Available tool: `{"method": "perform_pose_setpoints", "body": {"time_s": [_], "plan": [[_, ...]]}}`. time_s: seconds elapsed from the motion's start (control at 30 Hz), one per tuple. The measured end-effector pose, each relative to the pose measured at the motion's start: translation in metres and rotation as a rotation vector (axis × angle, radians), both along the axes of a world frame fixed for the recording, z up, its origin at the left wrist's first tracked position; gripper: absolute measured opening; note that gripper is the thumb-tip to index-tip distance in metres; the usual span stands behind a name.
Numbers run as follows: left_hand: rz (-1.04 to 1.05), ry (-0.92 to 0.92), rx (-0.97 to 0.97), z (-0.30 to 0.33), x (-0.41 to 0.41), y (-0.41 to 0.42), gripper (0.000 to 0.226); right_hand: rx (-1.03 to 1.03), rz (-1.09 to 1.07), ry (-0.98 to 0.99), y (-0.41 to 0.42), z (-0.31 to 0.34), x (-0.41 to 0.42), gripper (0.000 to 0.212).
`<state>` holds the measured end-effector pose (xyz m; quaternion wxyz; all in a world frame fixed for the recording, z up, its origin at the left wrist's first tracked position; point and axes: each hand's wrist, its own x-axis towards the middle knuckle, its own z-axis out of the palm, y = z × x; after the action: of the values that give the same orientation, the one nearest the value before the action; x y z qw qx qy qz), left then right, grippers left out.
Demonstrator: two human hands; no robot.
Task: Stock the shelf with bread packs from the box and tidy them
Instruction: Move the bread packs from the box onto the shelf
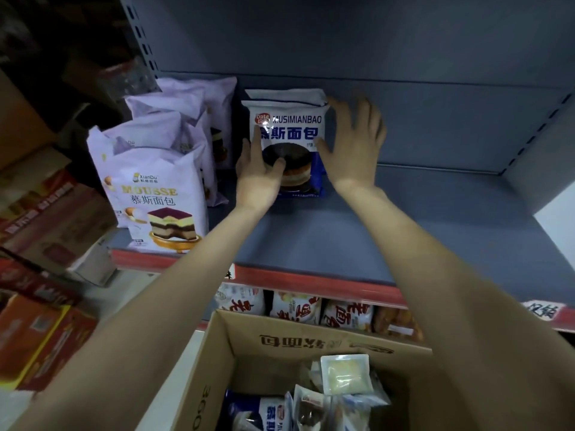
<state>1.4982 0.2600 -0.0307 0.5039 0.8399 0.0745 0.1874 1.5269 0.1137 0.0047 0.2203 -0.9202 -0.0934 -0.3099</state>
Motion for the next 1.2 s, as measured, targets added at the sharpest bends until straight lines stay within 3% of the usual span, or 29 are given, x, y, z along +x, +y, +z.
{"method": "perform_pose_setpoints", "body": {"time_s": [0.2, 0.3, 0.4, 0.5, 0.6, 0.67, 0.77, 0.87, 0.93, 1.07, 1.2], "plan": [[-0.015, -0.052, 0.162, 0.005, -0.036, -0.005, 0.072, 0.249, 0.260, 0.098, -0.013, -0.027, -0.070, 0.049], [-0.009, -0.114, 0.308, 0.000, -0.084, -0.008, 0.051, 0.337, 0.318, 0.158, -0.019, -0.039, -0.123, 0.037], [-0.055, -0.204, 0.401, -0.012, -0.144, -0.008, 0.032, 0.319, 0.311, 0.186, -0.028, -0.060, -0.180, 0.025], [-0.094, -0.203, 0.481, -0.042, -0.196, 0.001, 0.027, 0.142, 0.311, 0.116, -0.035, -0.088, -0.228, 0.018], [-0.155, -0.098, 0.465, -0.081, -0.243, 0.012, 0.029, 0.015, 0.372, 0.062, -0.043, -0.115, -0.263, 0.016], [-0.195, 0.036, 0.462, -0.107, -0.268, 0.019, 0.030, 0.022, 0.398, 0.204, -0.046, -0.136, -0.279, 0.016], [-0.307, 0.419, 0.506, -0.149, -0.290, 0.024, 0.029, -0.030, 0.381, 0.518, -0.046, -0.180, -0.296, 0.015], [-0.503, 0.870, 0.672, -0.184, -0.304, 0.026, 0.047, -0.146, 0.408, 0.748, -0.039, -0.223, -0.308, 0.016], [-0.586, 1.043, 0.672, -0.196, -0.315, 0.027, 0.059, -0.241, 0.470, 0.845, -0.029, -0.245, -0.319, 0.025], [-0.576, 1.072, 0.644, -0.210, -0.337, 0.035, 0.060, -0.394, 0.618, 0.994, 0.001, -0.283, -0.337, 0.038], [-0.687, 0.929, 0.969, -0.228, -0.363, 0.037, 0.061, -0.592, 0.500, 1.012, 0.032, -0.317, -0.322, 0.042]]}}
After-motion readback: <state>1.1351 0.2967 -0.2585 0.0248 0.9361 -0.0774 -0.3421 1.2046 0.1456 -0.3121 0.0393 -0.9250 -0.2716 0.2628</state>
